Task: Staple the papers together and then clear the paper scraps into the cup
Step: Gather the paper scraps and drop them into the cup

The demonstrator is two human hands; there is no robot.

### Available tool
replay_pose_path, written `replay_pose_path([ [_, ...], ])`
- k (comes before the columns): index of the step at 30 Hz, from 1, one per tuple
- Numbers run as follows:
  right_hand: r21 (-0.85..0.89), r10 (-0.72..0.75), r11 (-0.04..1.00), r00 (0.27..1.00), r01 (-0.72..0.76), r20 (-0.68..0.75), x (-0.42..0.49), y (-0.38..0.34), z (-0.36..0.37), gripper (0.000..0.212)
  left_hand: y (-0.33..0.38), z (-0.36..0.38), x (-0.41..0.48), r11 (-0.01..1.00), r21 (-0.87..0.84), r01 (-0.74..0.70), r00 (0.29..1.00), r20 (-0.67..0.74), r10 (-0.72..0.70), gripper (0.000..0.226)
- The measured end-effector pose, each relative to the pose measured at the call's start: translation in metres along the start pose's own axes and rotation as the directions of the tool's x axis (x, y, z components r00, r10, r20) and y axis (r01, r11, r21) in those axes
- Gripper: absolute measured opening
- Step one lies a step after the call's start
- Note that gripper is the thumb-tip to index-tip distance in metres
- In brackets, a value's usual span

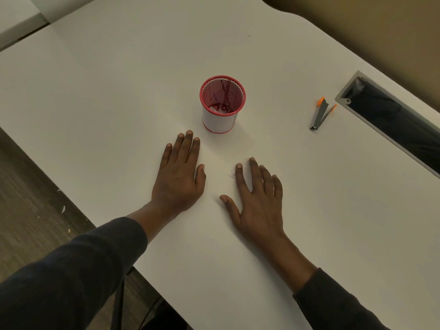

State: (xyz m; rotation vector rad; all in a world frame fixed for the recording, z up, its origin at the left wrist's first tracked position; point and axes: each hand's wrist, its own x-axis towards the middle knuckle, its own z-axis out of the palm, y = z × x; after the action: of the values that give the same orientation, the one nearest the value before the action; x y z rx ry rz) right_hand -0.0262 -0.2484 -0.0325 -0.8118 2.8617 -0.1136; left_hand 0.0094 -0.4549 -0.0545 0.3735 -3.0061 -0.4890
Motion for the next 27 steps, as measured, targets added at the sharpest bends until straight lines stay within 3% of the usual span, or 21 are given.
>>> replay_pose_path([
  [7,0.166,-0.009,0.986,0.995,0.025,-0.099,-0.001,0.001,-0.007,0.069,-0.001,0.001,0.000,1.000,0.001,0.001,1.000,-0.001,-0.001,0.066],
  [11,0.272,-0.021,0.959,0.979,0.078,-0.204,0.013,-0.005,-0.015,0.046,-0.001,0.002,0.000,1.000,-0.004,-0.003,1.000,-0.011,0.003,0.066],
  [17,0.169,-0.178,0.967,0.980,0.191,-0.091,0.030,-0.013,-0.030,0.027,-0.001,0.002,0.000,1.000,-0.010,-0.008,1.000,-0.022,0.007,0.066],
  [21,-0.052,-0.262,0.965,0.952,0.257,-0.155,0.033,-0.017,-0.030,0.030,-0.001,0.002,0.000,1.000,-0.008,-0.011,1.000,-0.027,0.010,0.065],
  [27,-0.130,-0.335,0.941,0.914,0.313,-0.229,0.040,-0.018,-0.031,0.031,-0.001,0.003,0.000,1.000,-0.004,-0.010,1.000,-0.028,0.010,0.065],
])
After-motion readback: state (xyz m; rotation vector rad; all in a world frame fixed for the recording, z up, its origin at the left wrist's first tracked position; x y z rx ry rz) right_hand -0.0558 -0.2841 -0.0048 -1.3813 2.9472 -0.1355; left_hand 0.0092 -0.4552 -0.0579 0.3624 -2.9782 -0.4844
